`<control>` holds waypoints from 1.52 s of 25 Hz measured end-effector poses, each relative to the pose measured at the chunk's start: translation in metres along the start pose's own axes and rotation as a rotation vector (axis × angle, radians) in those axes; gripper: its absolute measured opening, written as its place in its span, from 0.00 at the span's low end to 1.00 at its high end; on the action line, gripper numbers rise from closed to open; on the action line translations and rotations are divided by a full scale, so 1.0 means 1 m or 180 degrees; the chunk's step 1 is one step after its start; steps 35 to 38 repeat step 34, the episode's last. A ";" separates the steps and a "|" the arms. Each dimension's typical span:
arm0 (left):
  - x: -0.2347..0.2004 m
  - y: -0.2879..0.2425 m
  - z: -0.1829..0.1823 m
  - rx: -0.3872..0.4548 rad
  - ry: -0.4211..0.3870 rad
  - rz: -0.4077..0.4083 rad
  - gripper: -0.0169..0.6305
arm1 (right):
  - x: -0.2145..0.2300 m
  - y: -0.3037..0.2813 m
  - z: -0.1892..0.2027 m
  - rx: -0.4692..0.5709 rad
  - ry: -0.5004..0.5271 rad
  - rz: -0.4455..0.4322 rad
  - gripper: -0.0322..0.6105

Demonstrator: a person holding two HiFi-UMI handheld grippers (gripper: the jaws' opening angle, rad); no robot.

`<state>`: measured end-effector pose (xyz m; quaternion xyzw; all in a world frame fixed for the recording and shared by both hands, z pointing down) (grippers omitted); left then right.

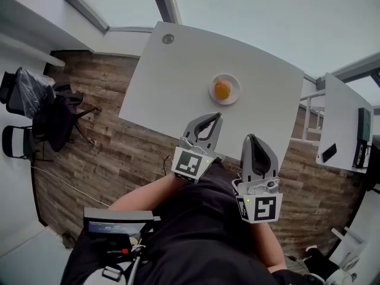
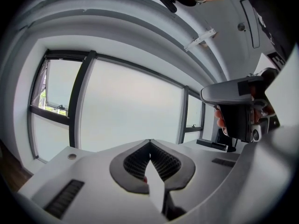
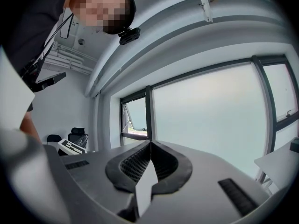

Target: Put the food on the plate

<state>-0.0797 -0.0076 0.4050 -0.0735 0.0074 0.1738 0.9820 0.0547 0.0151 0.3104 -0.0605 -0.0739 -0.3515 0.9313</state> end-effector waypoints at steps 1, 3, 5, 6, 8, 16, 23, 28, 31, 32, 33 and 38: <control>-0.001 0.002 -0.002 0.0018 0.0010 -0.0033 0.04 | 0.001 -0.001 0.000 0.0001 -0.0004 0.0001 0.06; -0.002 0.005 -0.007 0.0049 0.0012 -0.0106 0.04 | 0.004 -0.003 0.001 -0.0032 -0.0004 0.0018 0.06; -0.003 0.010 -0.015 0.0131 -0.0108 -0.0186 0.04 | 0.005 -0.006 0.003 -0.0081 -0.0015 0.0039 0.06; -0.002 0.012 -0.020 0.0187 -0.0197 -0.0217 0.04 | 0.005 -0.007 0.003 -0.0093 -0.0017 0.0044 0.06; 0.001 0.016 -0.028 0.0266 -0.0279 -0.0242 0.04 | 0.006 -0.009 0.003 -0.0091 0.0010 0.0055 0.06; 0.005 0.016 -0.041 0.0333 -0.0130 -0.0295 0.04 | 0.006 -0.009 0.001 -0.0060 0.0090 0.0091 0.06; 0.003 0.018 -0.040 0.0332 -0.0126 -0.0292 0.04 | 0.002 -0.012 0.001 -0.0074 0.0137 0.0045 0.06; -0.003 0.025 -0.043 0.0378 -0.0207 -0.0279 0.04 | -0.011 -0.014 0.002 -0.0086 0.0191 0.0000 0.06; -0.002 0.024 -0.040 0.0355 -0.0176 -0.0286 0.04 | -0.009 -0.012 0.003 -0.0094 0.0191 0.0011 0.06; 0.001 0.020 -0.037 0.0342 -0.0150 -0.0296 0.04 | -0.004 -0.010 0.005 -0.0100 0.0183 0.0013 0.06; 0.004 0.017 -0.034 0.0331 -0.0128 -0.0307 0.04 | 0.001 -0.008 0.007 -0.0108 0.0174 0.0013 0.06; 0.007 0.013 -0.031 0.0321 -0.0108 -0.0318 0.04 | 0.006 -0.006 0.008 -0.0116 0.0165 0.0011 0.06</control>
Point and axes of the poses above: the fingertips, and each gripper's own axes: y backward along the fingers, x to its right, z out of its underside, the point moved 6 cm from there along y, backward along the fingers, and after that the axes turned 7 degrees about -y, right-handed, at the moved point
